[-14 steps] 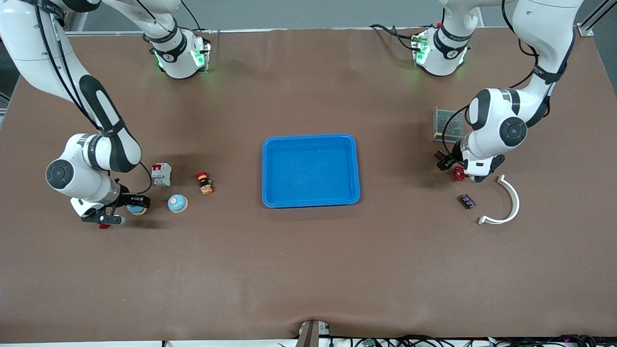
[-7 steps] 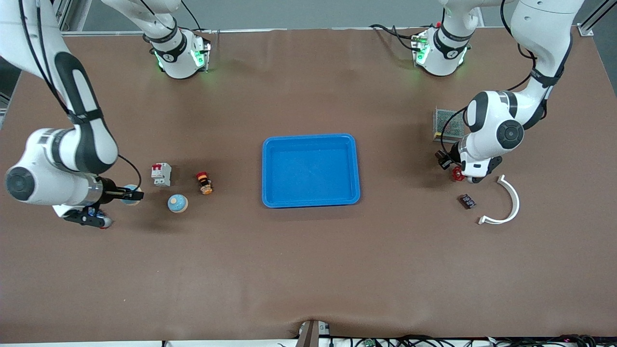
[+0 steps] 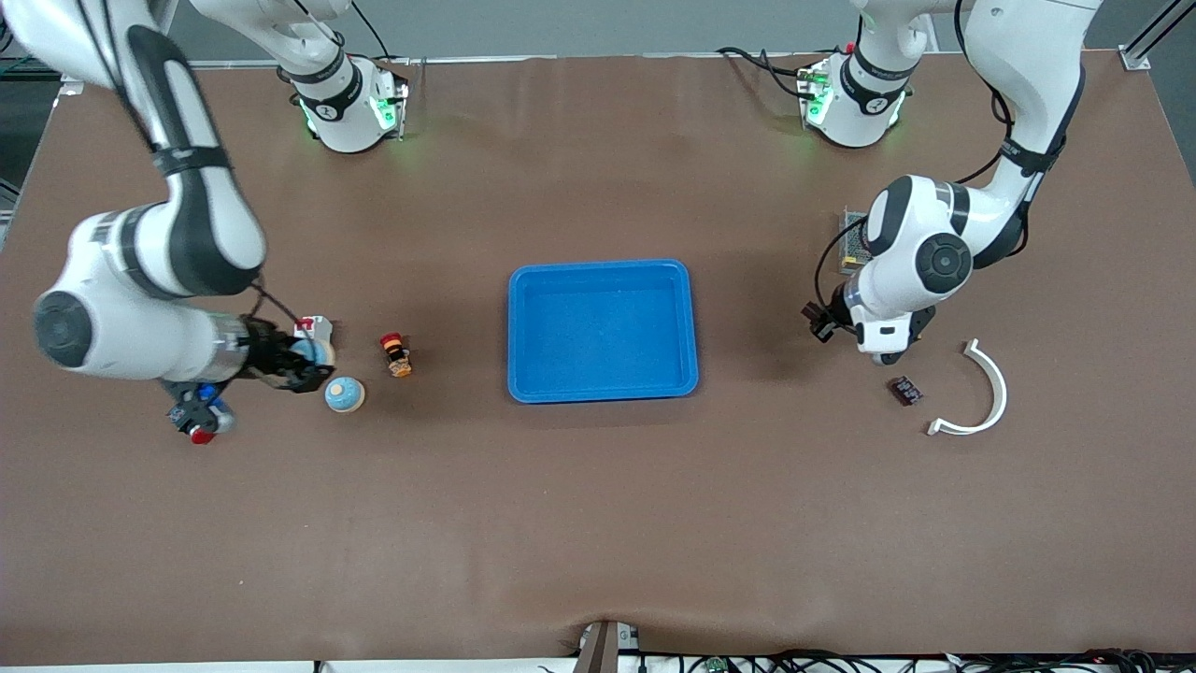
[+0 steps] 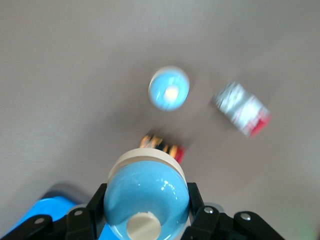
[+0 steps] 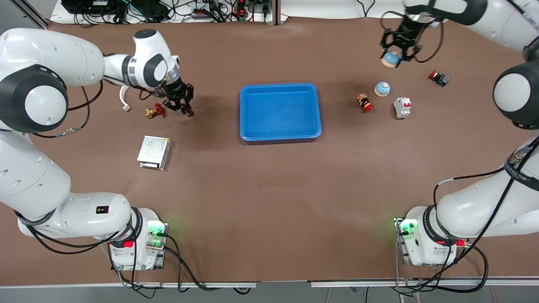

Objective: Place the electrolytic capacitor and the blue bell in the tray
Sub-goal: 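Grasp the bell with the right gripper while the left gripper grasps the capacitor, then carry the bell and capacitor over the blue tray with both grippers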

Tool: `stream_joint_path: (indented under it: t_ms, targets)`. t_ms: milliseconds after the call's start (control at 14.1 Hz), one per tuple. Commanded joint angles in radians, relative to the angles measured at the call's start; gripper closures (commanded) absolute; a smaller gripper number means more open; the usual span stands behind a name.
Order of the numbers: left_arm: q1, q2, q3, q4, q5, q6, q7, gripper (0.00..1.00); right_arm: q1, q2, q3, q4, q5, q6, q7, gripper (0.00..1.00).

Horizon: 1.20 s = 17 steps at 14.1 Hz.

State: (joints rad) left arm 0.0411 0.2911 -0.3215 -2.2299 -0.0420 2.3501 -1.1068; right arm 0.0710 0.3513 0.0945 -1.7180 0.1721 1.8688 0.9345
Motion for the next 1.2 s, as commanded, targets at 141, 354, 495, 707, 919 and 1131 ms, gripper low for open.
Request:
stream_joint_path:
  t_ms: [141, 354, 495, 707, 919, 1131]
  targets:
    - [-0.114, 0.008, -0.045, 0.104, -0.012, -0.078, -0.23, 1.0, 0.202, -0.012, -0.012, -0.04, 0.012, 0.132, 0.503, 1.0]
    - [-0.219, 0.046, -0.044, 0.151, -0.004, -0.08, -0.297, 1.0, 0.317, 0.036, -0.012, -0.058, 0.001, 0.269, 0.714, 1.0]
    - [-0.271, 0.068, -0.044, 0.186, -0.004, -0.08, -0.339, 1.0, 0.358, 0.07, -0.013, -0.058, -0.002, 0.321, 0.78, 1.0]
    - [-0.346, 0.15, -0.042, 0.281, -0.003, -0.08, -0.471, 1.0, 0.429, 0.13, -0.018, -0.06, -0.005, 0.392, 0.868, 1.0]
    - [-0.398, 0.201, -0.039, 0.322, 0.002, -0.08, -0.489, 1.0, 0.475, 0.191, -0.019, -0.055, -0.075, 0.485, 1.012, 1.0]
    - [-0.409, 0.241, -0.041, 0.329, 0.022, -0.072, -0.507, 1.0, 0.472, 0.253, -0.021, -0.035, -0.105, 0.538, 1.037, 1.0]
